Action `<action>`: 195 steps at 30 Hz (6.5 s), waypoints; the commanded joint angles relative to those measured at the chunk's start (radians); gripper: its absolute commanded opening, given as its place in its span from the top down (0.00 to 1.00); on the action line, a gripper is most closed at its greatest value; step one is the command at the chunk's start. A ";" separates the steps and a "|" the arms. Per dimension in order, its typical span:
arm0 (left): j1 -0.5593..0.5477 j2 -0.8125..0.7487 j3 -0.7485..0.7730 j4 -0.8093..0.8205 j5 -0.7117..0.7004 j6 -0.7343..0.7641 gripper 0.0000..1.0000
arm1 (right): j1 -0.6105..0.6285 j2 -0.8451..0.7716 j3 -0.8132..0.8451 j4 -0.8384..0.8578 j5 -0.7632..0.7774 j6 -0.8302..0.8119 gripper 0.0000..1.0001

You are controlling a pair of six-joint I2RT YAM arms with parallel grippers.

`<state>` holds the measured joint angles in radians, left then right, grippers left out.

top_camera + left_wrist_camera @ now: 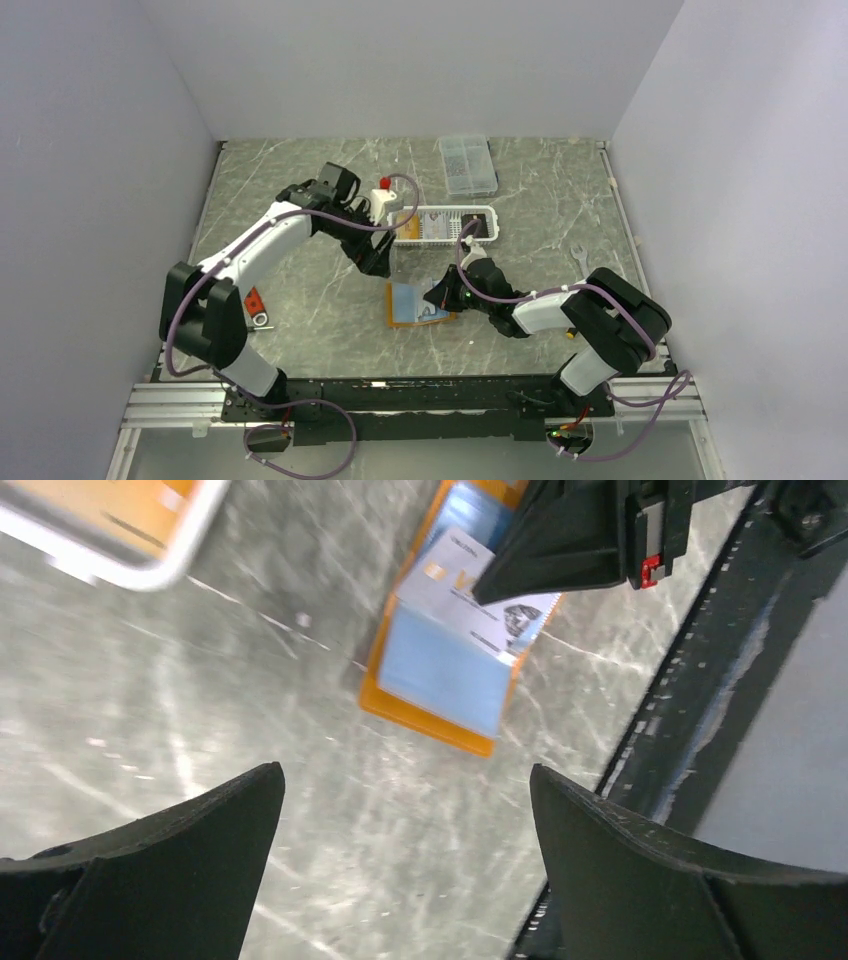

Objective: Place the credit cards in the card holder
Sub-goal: Insert the credit card into the card holder.

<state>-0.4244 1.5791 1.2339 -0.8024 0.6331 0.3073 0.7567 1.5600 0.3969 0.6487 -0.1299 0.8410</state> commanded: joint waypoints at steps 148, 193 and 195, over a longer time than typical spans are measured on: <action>-0.510 0.078 -0.317 0.295 -0.503 0.665 0.82 | -0.051 -0.056 -0.021 -0.304 -0.061 -0.040 1.00; -0.509 0.083 -0.324 0.314 -0.510 0.662 0.83 | -0.043 -0.044 0.123 -0.506 -0.070 -0.165 0.57; -0.509 0.081 -0.327 0.316 -0.509 0.662 0.83 | -0.050 -0.053 0.136 -0.517 -0.067 -0.177 0.58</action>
<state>-0.9310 1.6337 0.9249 -0.5133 0.0986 0.9737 0.7353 1.5307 0.5465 0.2852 -0.2691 0.7139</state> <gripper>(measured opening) 0.180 0.424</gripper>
